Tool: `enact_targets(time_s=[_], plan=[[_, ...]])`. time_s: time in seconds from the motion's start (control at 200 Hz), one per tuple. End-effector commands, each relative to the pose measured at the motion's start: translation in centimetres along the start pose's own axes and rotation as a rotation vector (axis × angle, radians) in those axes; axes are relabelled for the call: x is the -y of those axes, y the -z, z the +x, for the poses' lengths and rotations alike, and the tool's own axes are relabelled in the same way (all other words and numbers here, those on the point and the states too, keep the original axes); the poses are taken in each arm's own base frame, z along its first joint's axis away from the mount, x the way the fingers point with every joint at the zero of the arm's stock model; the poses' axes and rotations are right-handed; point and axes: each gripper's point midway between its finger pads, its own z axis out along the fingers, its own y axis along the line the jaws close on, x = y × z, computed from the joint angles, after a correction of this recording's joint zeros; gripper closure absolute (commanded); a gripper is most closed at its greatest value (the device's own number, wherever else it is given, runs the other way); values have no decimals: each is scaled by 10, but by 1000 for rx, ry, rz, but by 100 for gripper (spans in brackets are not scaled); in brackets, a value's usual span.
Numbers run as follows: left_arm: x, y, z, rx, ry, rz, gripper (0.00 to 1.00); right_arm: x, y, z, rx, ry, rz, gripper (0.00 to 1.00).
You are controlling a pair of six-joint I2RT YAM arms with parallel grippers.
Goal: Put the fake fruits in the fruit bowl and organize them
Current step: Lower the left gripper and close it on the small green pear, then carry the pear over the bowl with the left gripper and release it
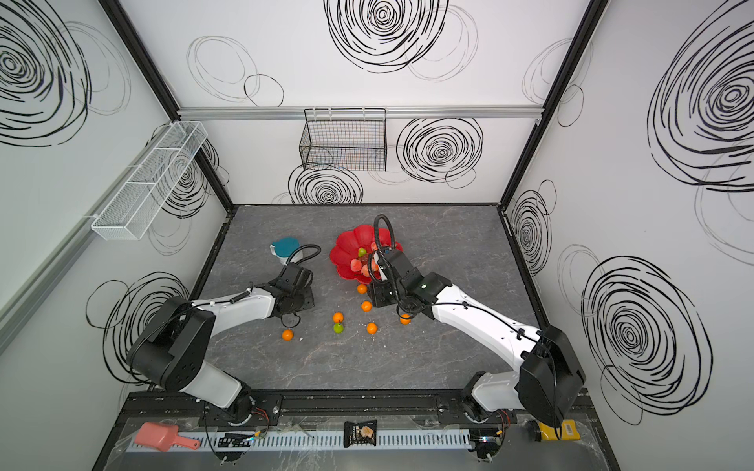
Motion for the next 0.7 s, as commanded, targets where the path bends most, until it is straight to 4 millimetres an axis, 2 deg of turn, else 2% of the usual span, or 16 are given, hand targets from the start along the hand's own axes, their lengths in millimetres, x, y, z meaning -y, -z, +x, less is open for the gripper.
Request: enact_targets(time_s=[0.0,0.155,0.305,0.505,0.695], plan=[[25,16,-20,47,-13,79,70,26,5,1,23,-81,64,52],[53,34,-42,82,-41,142,70,53,8,2,52,-214,45,52],[77,41,-61,101,-68,174,70,70,13,-2,112,-281,-12,52],[106,42,-87,119,-84,208,71,77,17,-7,146,-306,-51,52],[130,31,-108,119,-110,212,71,80,15,-10,125,-326,-58,52]])
